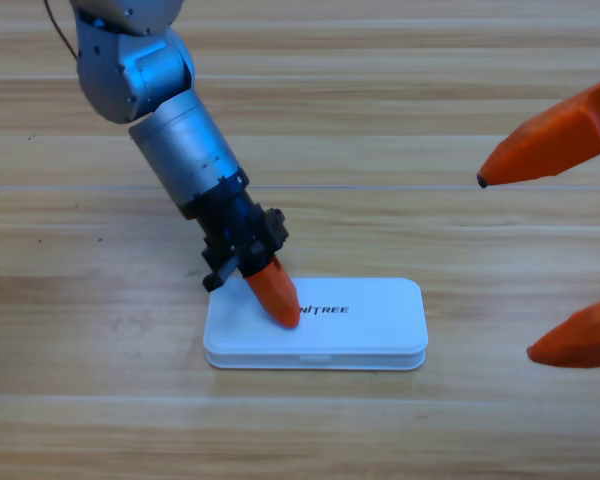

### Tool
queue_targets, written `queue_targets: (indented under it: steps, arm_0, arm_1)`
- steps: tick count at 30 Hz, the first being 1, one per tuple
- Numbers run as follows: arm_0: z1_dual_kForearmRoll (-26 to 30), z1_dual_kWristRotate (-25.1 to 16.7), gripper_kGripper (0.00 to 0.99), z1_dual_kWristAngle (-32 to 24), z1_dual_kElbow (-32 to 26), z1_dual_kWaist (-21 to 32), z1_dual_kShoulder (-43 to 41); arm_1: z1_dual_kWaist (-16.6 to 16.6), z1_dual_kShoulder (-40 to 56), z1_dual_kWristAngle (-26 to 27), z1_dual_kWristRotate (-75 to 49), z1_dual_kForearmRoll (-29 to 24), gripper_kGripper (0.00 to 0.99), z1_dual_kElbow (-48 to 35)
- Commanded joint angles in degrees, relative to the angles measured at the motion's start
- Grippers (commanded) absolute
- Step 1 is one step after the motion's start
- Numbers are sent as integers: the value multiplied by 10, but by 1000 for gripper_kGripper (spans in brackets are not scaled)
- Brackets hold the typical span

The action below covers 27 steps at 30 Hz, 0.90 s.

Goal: Clean up eraser and pencils

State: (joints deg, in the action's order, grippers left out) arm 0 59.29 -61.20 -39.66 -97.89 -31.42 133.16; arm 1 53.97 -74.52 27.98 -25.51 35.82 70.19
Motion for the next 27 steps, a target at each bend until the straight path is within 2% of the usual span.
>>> queue_targets:
  steps: [1,11,22,27]
  arm_0:
    - [-22,13,0,10,33,-23,-11]
    - [-59,27,0,26,63,-28,-20]
    - [-128,40,0,47,115,-30,-26]
    - [-127,50,0,49,111,-30,-58]
  arm_1:
    - [-15,7,12,4,-7,973,-20]
    - [-15,6,12,5,-8,973,-20]
    - [-15,4,15,5,-8,973,-22]
    - [-15,4,15,5,-10,973,-22]
